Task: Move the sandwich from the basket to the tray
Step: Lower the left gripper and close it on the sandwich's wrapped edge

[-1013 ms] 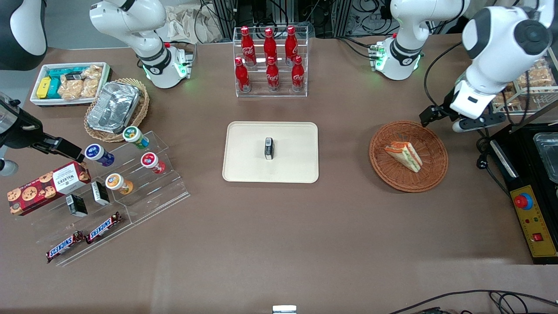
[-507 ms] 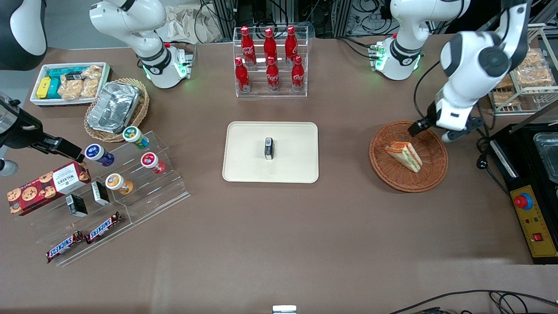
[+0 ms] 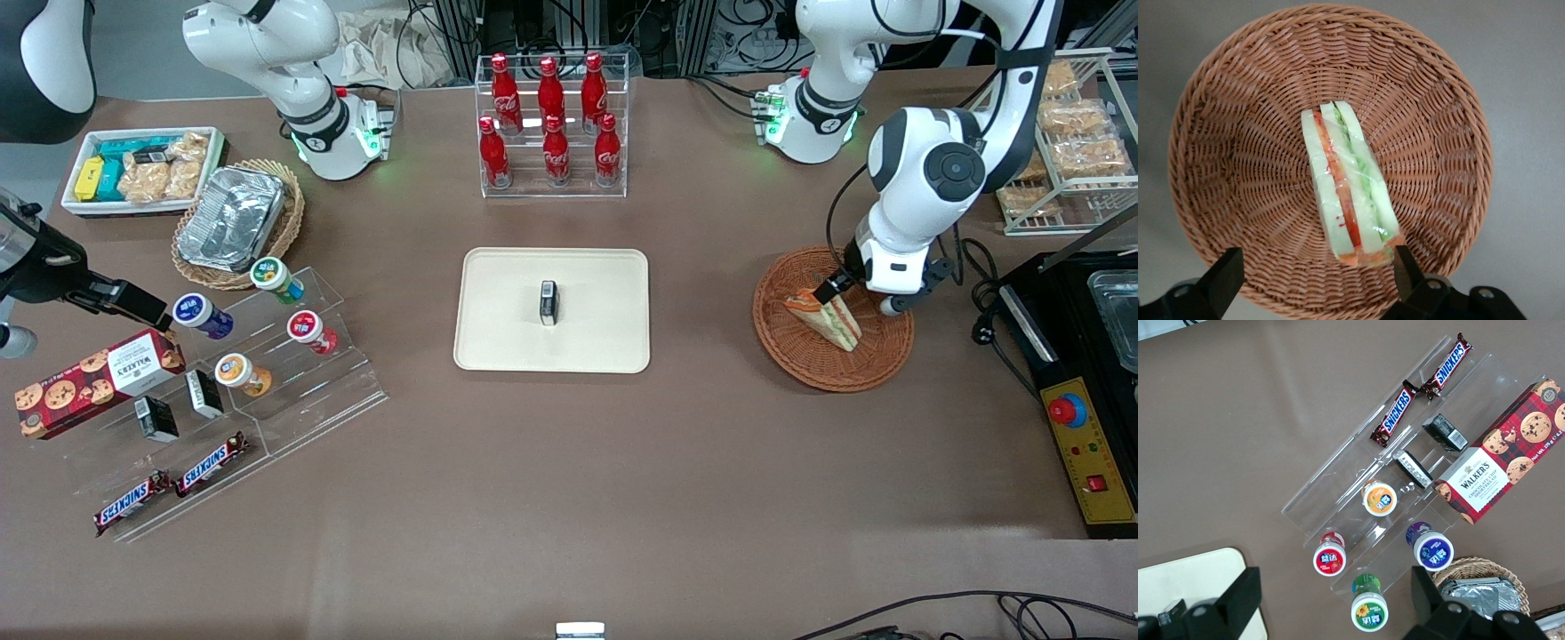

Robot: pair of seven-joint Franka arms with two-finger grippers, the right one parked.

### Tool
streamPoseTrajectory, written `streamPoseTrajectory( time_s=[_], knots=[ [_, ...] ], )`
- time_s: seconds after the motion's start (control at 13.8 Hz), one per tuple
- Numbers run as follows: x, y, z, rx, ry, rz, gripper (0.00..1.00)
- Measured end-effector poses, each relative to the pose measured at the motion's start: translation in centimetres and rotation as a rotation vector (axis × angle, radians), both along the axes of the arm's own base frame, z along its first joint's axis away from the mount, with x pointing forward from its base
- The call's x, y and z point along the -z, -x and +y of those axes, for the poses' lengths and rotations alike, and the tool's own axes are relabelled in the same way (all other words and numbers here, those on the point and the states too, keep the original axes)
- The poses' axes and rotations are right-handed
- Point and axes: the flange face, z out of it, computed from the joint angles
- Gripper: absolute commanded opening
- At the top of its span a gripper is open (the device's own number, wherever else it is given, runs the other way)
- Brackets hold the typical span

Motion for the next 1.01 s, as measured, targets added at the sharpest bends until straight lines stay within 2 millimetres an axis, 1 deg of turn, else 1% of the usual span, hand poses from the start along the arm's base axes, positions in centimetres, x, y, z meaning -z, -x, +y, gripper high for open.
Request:
streamPoseTrajectory(
  time_s=[0.14, 0.43, 0.51, 0.72, 0.8, 1.01],
  knots=[
    [0.8, -0.3, -0.1, -0.045, 0.001, -0.002, 1.00],
    [2.3, -0.8, -0.2, -0.074, 0.006, -0.016, 1.00],
    [2.4, -0.9, -0.2, -0.076, 0.007, -0.021, 1.00],
    [1.8, -1.3, -0.2, -0.079, 0.007, -0.024, 1.00],
    [1.3, -1.5, -0.3, -0.080, 0.005, -0.015, 1.00],
    [-1.4, -2.6, -0.4, -0.089, -0.003, 0.010, 1.00]
  ],
)
